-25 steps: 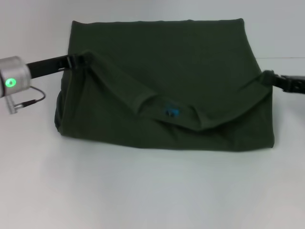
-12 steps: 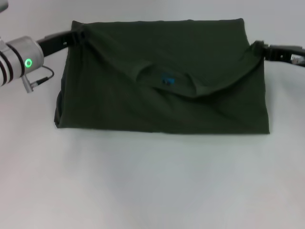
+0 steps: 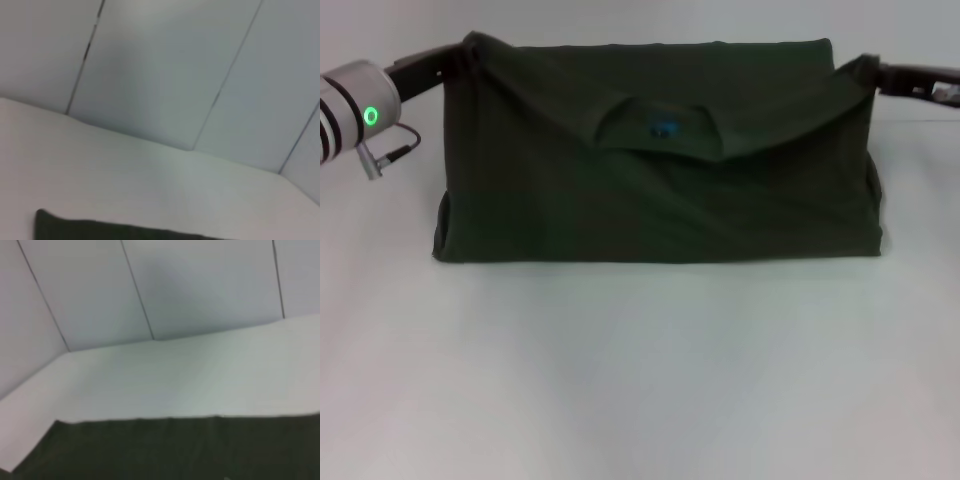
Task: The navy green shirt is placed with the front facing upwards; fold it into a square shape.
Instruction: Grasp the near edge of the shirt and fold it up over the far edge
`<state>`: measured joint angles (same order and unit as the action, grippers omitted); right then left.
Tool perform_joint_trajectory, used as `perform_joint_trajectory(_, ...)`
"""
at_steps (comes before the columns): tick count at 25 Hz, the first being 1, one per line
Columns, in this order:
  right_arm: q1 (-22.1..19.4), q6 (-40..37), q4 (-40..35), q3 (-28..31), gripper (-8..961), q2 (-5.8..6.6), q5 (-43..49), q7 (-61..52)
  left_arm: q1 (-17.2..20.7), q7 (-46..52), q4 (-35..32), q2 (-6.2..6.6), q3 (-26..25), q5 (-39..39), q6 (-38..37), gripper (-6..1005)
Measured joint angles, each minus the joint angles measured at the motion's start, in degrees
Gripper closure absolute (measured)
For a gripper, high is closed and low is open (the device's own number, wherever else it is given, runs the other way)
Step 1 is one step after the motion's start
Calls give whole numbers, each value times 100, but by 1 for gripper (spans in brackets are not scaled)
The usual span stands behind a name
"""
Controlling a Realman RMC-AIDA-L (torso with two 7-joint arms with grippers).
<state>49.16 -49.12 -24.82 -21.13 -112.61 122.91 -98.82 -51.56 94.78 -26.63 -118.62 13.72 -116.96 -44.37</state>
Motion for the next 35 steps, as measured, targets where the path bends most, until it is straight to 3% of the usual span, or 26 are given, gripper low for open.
perform_joint_trajectory(5, 23, 403, 298, -128, 821, -58, -3, 68, 20, -119, 242, -20, 0, 55, 251, 929)
perform_joint_trajectory(17, 67, 896, 354, -234, 796, -262, -6, 180, -8, -491, 379, -238, 0, 111, 713, 930)
perform_joint_trajectory(22, 50, 919, 334, -434, 786, -308, -5, 150, 57, -496, 374, -258, -10, 130, 769, 884)
perform_joint_trajectory(24, 28, 926, 311, -469, 782, -310, -5, 135, 114, -484, 367, -262, -11, 134, 775, 802)
perform_joint_trajectory(27, 3, 926, 276, -462, 661, -311, -5, 132, 197, -459, 347, -268, -11, 164, 769, 679)
perform_joint_trajectory(30, -34, 921, 183, -431, 540, -316, -32, 131, 293, -442, 303, -268, -37, 255, 732, 480)
perform_joint_trajectory(35, -283, 488, -264, -470, 406, -375, -474, 134, 570, -352, 23, -292, -15, 450, 291, 437)
